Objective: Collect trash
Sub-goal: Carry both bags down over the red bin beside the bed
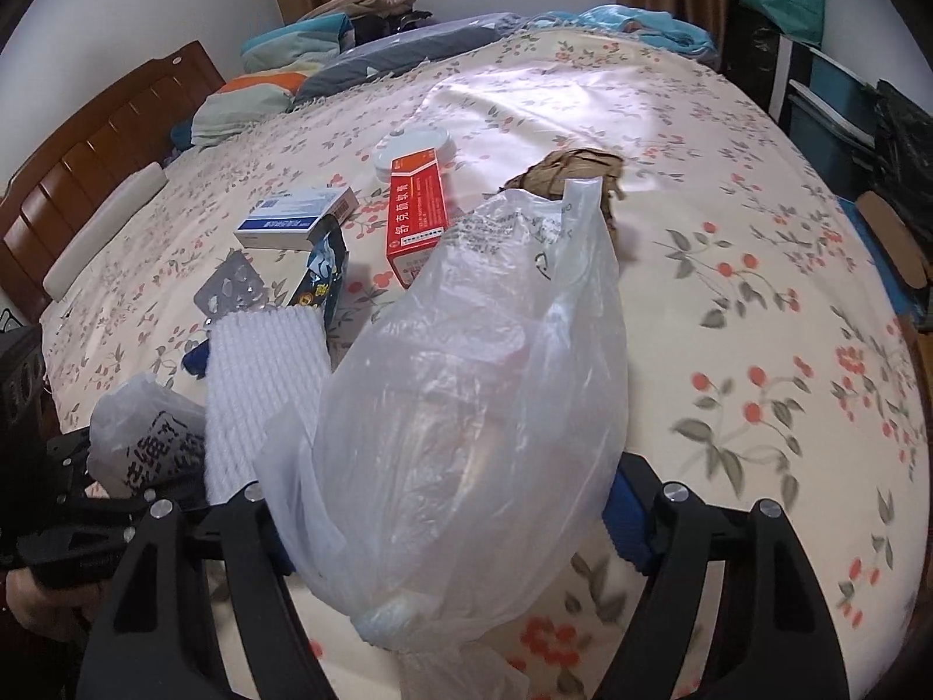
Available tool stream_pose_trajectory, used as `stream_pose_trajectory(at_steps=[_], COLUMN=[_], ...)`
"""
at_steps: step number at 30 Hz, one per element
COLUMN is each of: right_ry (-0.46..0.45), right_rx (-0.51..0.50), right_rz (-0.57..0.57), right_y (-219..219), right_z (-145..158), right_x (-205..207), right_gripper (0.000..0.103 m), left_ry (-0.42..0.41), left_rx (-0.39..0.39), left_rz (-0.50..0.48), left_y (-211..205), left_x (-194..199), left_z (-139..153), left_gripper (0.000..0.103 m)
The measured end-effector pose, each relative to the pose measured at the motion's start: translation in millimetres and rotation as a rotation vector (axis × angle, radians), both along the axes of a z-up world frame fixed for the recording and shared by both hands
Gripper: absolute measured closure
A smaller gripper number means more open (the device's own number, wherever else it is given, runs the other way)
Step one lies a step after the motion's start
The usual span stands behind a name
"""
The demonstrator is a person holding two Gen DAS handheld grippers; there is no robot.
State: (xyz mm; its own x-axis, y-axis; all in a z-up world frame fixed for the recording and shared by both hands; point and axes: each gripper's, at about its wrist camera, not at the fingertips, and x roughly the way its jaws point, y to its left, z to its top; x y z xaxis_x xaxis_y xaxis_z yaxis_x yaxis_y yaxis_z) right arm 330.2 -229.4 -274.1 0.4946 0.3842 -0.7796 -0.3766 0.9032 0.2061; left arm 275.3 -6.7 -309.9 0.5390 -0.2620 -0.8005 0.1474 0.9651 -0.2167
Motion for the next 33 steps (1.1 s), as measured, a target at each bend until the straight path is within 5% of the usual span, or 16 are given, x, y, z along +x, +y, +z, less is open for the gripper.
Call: stream_pose_trajectory(at_steps=[14, 23, 33], right_ry=[-0.031, -0.042, 0.038], right_rx=[0.033, 0.06, 0.058], right_rz=[0.03, 0.101, 0.171], right_y=[-12.8, -4.5, 8.6], right_z=[37.6, 59.1, 30.5], right_x=[-90.6, -183.0, -275.0], right_gripper=[0.027, 0.027, 0.027], left_ry=[-0.03, -0.04, 0.039], left_rx=[0.03, 0.039, 0.05], left_rz=[0.005, -0.024, -0.038], left_y=[7.9, -0.7, -1.2], left_x=[-59.9, -137.1, -222.7], left_z=[36.6, 65.6, 45.6], left_gripper=[0.054, 0.054, 0.054])
